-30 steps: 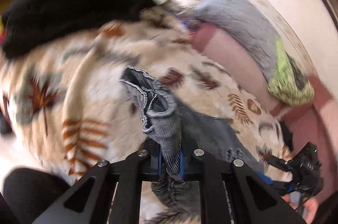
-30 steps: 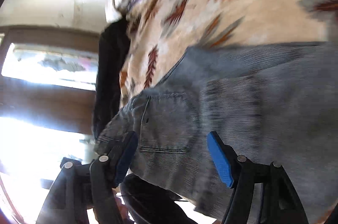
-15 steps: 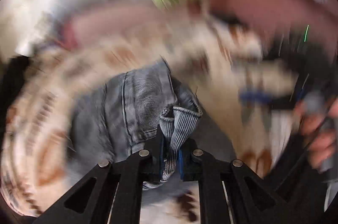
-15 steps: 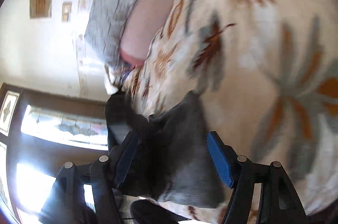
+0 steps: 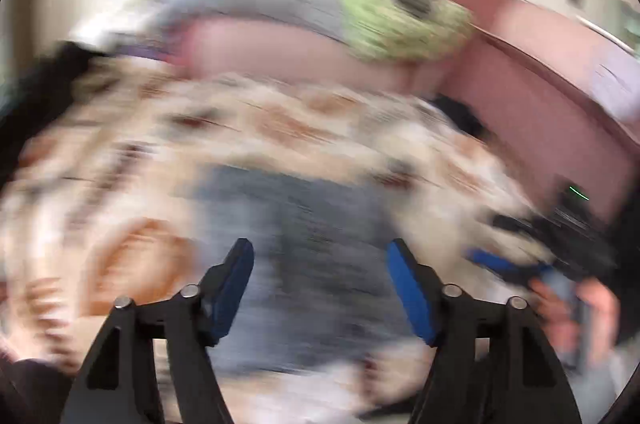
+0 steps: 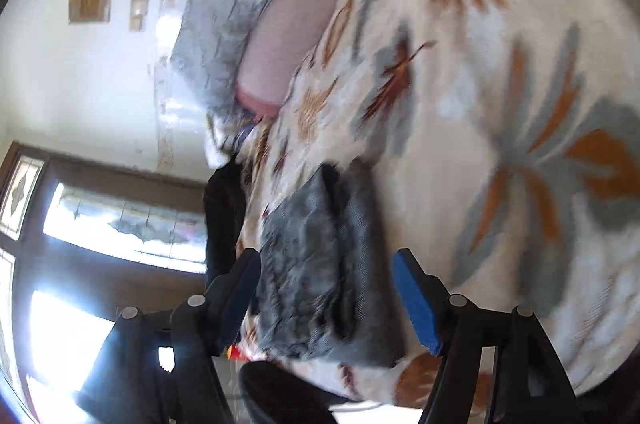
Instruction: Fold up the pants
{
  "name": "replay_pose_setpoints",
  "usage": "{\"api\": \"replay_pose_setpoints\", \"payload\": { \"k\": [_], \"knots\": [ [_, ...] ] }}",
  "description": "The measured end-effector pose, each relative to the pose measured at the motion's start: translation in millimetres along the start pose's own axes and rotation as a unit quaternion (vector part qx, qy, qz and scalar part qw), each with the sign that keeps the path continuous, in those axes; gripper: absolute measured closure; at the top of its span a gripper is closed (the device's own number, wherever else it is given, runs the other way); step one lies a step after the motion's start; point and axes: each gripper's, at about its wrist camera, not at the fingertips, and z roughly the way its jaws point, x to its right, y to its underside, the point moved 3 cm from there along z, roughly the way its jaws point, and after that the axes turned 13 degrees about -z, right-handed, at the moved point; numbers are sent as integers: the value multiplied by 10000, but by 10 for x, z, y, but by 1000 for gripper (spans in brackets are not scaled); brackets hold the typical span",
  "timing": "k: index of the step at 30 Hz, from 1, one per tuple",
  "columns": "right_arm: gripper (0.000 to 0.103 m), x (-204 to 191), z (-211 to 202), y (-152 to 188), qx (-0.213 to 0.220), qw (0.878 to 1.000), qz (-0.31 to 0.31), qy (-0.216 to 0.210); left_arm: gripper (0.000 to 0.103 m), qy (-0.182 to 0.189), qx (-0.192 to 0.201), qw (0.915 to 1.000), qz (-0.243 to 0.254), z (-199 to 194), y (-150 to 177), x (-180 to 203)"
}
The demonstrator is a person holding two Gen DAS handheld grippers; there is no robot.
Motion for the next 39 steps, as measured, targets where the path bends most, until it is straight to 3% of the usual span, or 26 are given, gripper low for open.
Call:
{"api": "replay_pose_setpoints", "payload": {
  "k": [2,5,7,10,13,19,22,23,24,25,26,30,33,37,39],
  "knots": [
    [31,-141,157,128,-283,9995,-53,-125,31,-743,-4,9972,-116,123,-73,-343],
    [31,-268,352,268,-590,9978,-18,-304,31,-1091,-566,9920,-291,439,47,-626],
    [31,-377,483,374,-789,9956,103,-496,31,-1023,-714,9916,-331,566,174,-673],
    [31,-478,679,534,-1048,9932,116,-490,31,-1060,-605,9920,-334,688,237,-624],
    [31,-372,861,642,-1224,9920,319,-61,31,-1104,-626,9916,-267,677,296,-658],
    [31,-205,924,556,-899,9933,662,308,31,-967,-597,9931,-286,666,285,-749],
    [32,-183,1033,520,-940,9923,643,494,31,-940,-606,9932,-313,706,310,-759],
    [34,-158,1070,507,-956,9918,642,551,31,-928,-613,9933,-321,719,319,-760],
    [57,-166,1099,518,-960,9912,526,741,31,-936,-617,9932,-320,734,328,-761],
    [88,-176,1108,527,-966,9911,434,807,30,-945,-621,9931,-318,741,331,-770],
    [95,-199,1107,529,-949,9911,361,864,30,-927,-626,9932,-334,740,329,-784],
    [96,-546,912,470,-664,9894,-467,1204,29,-888,-649,9933,-359,741,322,-798],
    [96,-702,836,486,-574,9810,-978,1572,29,-799,-664,9939,-356,680,287,-774],
    [96,-419,978,628,-812,9710,-1033,1995,29,-670,-238,9963,-480,405,88,-714],
    [96,-291,1049,704,-879,9742,-848,1900,29,-580,-119,9976,-359,346,24,-621]
  ]
}}
